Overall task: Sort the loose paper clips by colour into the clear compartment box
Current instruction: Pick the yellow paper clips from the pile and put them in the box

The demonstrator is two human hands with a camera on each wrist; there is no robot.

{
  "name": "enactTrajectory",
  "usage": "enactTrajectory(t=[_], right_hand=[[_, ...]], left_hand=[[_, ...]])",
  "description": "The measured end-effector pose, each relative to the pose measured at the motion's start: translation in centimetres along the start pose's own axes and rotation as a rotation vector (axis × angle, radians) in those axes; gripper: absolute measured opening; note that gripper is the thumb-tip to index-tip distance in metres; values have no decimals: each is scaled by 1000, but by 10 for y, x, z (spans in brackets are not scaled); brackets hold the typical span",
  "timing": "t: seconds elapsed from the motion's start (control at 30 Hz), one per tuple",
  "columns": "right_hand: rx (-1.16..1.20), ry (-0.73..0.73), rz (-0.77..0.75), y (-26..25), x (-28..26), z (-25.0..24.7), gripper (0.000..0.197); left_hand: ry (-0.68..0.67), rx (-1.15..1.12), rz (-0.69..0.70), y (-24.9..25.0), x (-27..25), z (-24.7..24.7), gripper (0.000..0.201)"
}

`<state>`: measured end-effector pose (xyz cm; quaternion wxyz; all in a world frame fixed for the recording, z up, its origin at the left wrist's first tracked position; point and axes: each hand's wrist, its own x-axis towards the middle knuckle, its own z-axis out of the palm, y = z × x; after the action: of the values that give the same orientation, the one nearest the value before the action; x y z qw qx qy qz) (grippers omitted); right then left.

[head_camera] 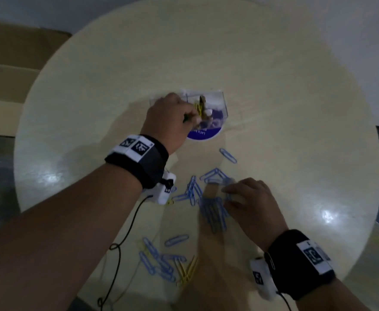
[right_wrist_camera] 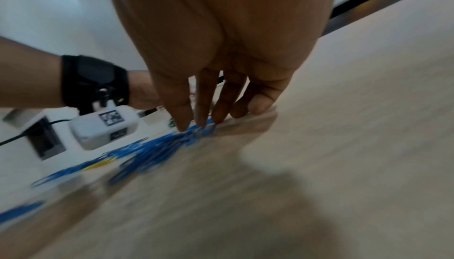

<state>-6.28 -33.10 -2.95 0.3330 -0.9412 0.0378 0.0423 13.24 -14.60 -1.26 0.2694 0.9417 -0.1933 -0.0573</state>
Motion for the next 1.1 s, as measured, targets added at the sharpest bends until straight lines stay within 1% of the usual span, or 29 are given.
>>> enactTrajectory(t=[0.07, 0.13, 0.2, 0.27, 0.3, 0.37, 0.43, 0.5, 0.57, 0.63, 0.7, 0.73, 0.77, 0.83, 0.87, 0.9, 0.97, 1.03, 1.07, 1.1], right_hand=[[-128, -107, -47, -7, -5, 6, 27], [-190, -156, -69, -15, -7, 6, 33], [-182, -124, -103, -21, -11, 6, 35], [-163, -85, -156, -29, -15, 7, 32], [-176, -93, -194, -33, -19, 9, 31], [-238, -160, -260, -41, -24, 17, 35], [-339, -245, -282, -46, -27, 25, 52], [-437, -323, -284, -49, -24, 31, 68], [-477, -366, -269, -49, -16, 36, 78], [-475, -344, -225, -47, -7, 41, 82], [-476, -271, -171, -49, 1, 39, 80], [-458, -215, -155, -50, 1, 36, 76], [-420, -153, -147, -53, -1, 32, 66], [-309, -29, -117, -59, -15, 24, 35], [-254, -23, -72, -63, -26, 21, 19], [-224, -69, -1, -68, -39, 20, 17], [-251, -232, 141, -77, -66, 24, 32], [-307, -356, 187, -81, -88, 36, 42], [-320, -386, 184, -82, -95, 41, 42], [-313, -390, 163, -82, -100, 47, 38]], left_hand=[[34, 15, 21, -1, -4, -1, 31], [108, 28, 77, -1, -13, -9, 27], [179, 55, 125, -4, -32, -22, 19], [213, 76, 144, -12, -61, -34, 13], [201, 76, 161, -16, -81, -37, 12], [91, 67, 210, -23, -124, -36, 13], [-47, 128, 246, -33, -162, -26, 19], [-135, 224, 250, -44, -188, -17, 27], [-164, 286, 230, -53, -200, -16, 35], [-146, 322, 186, -56, -204, -21, 40], [-106, 330, 134, -57, -204, -27, 40], [-77, 326, 110, -57, -203, -30, 39], [-48, 317, 93, -57, -202, -32, 36], [-11, 277, 111, -55, -201, -32, 28], [-14, 247, 143, -53, -200, -31, 24], [-33, 220, 178, -50, -197, -28, 22], [-106, 183, 207, -45, -190, -18, 23], [-180, 167, 202, -43, -184, -9, 24], [-208, 162, 194, -43, -182, -6, 21], [-226, 154, 180, -45, -182, -5, 16]])
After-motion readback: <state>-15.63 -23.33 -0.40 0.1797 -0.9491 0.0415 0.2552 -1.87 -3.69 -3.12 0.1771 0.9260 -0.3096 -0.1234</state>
